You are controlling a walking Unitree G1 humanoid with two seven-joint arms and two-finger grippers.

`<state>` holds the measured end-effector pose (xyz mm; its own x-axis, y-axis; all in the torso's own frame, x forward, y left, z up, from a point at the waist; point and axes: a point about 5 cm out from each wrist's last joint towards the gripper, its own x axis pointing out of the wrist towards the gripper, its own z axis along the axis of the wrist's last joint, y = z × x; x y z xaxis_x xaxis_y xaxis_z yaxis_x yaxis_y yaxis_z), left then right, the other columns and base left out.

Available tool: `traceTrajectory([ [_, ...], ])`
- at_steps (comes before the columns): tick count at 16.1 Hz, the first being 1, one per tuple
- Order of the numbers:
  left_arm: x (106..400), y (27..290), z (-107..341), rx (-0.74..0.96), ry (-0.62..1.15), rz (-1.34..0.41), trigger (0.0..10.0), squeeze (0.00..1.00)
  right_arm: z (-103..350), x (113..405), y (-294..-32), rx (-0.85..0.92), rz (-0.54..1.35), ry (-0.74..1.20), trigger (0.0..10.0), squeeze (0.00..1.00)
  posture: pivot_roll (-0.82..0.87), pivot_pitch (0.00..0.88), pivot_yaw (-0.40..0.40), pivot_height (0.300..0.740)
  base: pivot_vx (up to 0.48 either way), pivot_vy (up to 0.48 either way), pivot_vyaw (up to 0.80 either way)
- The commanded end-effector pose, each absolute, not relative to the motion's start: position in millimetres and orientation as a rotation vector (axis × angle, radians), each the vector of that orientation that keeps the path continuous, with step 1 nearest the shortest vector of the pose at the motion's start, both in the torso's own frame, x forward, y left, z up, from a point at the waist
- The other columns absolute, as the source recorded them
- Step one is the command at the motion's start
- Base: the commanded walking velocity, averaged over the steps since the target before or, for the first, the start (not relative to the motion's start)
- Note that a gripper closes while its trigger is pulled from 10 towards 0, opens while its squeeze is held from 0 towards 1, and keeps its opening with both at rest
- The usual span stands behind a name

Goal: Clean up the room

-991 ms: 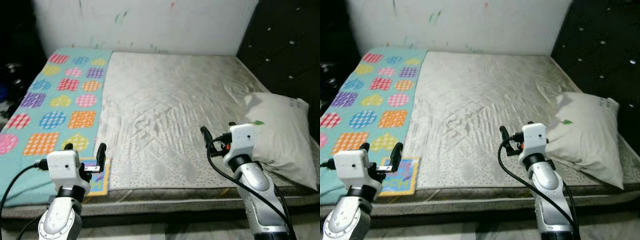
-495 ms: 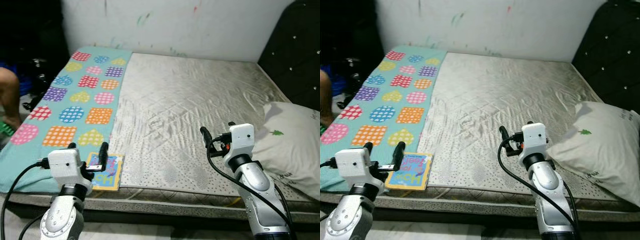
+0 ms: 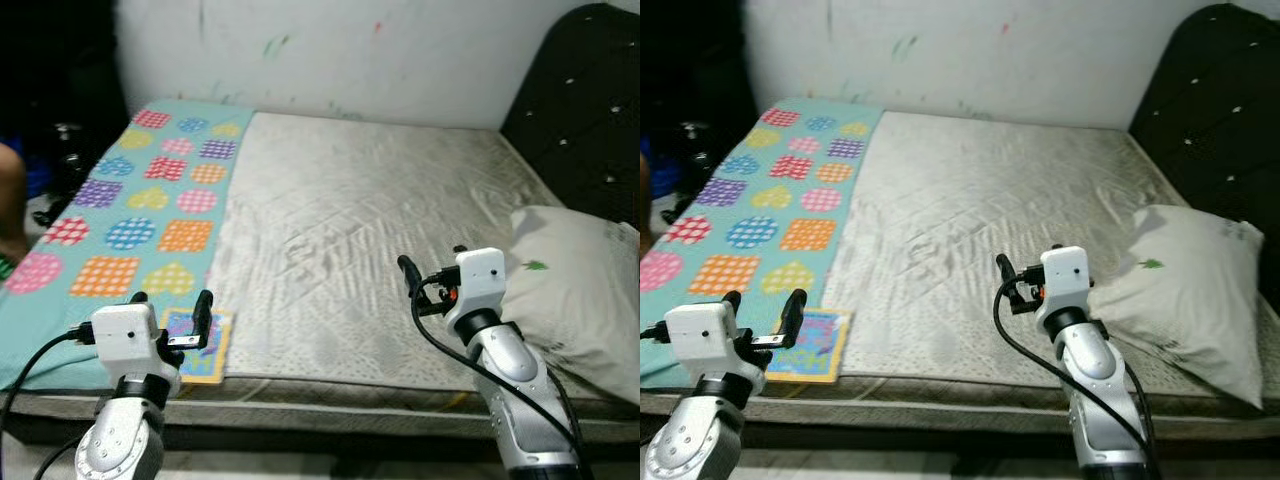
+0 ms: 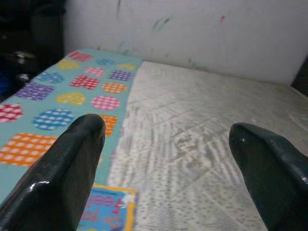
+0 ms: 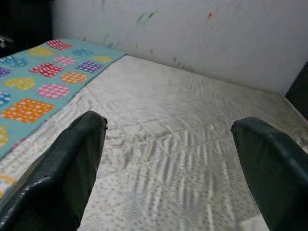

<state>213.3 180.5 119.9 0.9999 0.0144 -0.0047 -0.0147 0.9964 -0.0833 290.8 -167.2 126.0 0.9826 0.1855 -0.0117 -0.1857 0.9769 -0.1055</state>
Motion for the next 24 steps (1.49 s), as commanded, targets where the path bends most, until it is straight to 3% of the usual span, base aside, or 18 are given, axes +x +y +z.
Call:
traceTrajectory([
  [1, 213.7, 179.9, 122.9, -0.08, -0.002, 0.007, 10.0, 0.0, 130.0, 292.8, -167.5, -0.11, 0.19, -0.008, 10.0, 0.0, -0.03, 0.006, -0.081, 0.74, 0.0, -0.315, 0.0],
  [14, 213.6, 180.1, 122.4, -0.082, 0.008, 0.006, 10.0, 0.0, 128.8, 292.7, -166.6, -0.127, 0.208, -0.001, 10.0, 0.0, -0.03, 0.013, -0.083, 0.74, 0.0, -0.325, 0.0],
  [24, 219.4, 183.7, 122.0, -0.07, -0.017, 0.027, 10.0, 0.0, 117.0, 284.4, -149.3, -0.029, 0.278, 0.015, 10.0, 0.0, -0.02, 0.0, -0.051, 0.74, 0.0, 0.0, 0.0],
])
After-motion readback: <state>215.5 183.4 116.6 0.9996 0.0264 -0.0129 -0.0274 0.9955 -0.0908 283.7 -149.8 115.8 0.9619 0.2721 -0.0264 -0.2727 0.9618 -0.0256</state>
